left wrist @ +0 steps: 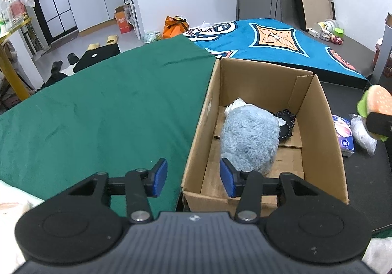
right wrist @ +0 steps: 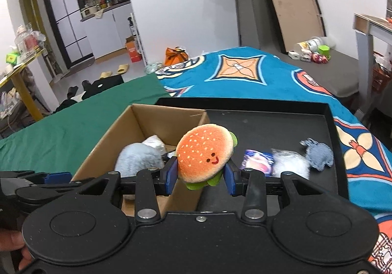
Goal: Organize soft objects
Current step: 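Carry the burger plush with the right tool into the box and release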
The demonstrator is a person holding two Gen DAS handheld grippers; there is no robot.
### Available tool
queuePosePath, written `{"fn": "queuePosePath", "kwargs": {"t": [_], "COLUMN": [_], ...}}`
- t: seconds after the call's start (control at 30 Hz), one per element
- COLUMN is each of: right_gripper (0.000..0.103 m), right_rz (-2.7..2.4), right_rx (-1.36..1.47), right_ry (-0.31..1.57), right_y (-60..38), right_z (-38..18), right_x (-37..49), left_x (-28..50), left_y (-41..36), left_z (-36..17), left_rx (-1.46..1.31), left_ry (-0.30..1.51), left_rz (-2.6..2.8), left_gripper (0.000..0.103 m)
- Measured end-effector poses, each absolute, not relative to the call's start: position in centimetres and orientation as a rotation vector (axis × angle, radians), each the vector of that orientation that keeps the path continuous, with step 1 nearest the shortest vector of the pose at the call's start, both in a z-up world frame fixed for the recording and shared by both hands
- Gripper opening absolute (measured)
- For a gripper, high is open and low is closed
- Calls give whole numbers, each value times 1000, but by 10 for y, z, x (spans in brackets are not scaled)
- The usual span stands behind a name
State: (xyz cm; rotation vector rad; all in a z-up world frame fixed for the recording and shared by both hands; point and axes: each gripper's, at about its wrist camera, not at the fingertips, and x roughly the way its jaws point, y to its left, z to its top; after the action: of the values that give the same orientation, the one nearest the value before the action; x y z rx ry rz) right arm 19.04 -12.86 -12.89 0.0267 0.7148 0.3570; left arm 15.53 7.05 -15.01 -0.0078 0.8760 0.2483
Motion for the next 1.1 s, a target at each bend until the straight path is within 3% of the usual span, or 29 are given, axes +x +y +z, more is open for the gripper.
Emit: {"fn": "queuePosePath", "kwargs": {"t": [0.13, 0.47, 0.63, 1.1], "right_gripper": [39, 40, 51, 55], "right_rz": [377, 401, 431, 399], "right_rx": [0, -67, -121, -118], "right_ry": [720, 731, 726, 766], "right_y": [-114, -86, -76, -106], "right_z": [-129, -130, -132, -142], "right_x": [191, 200, 202, 192], "left_x": [156, 157, 156, 156], "left_y": [74, 81, 86, 84], "left_z": [-152, -158, -158, -157], "left_rx": [-27, -74, -101, -91], "left_ry": [882, 892, 881, 888], "left_rz": [240, 214, 220, 247], "left_gripper": [42, 11, 11, 14]}}
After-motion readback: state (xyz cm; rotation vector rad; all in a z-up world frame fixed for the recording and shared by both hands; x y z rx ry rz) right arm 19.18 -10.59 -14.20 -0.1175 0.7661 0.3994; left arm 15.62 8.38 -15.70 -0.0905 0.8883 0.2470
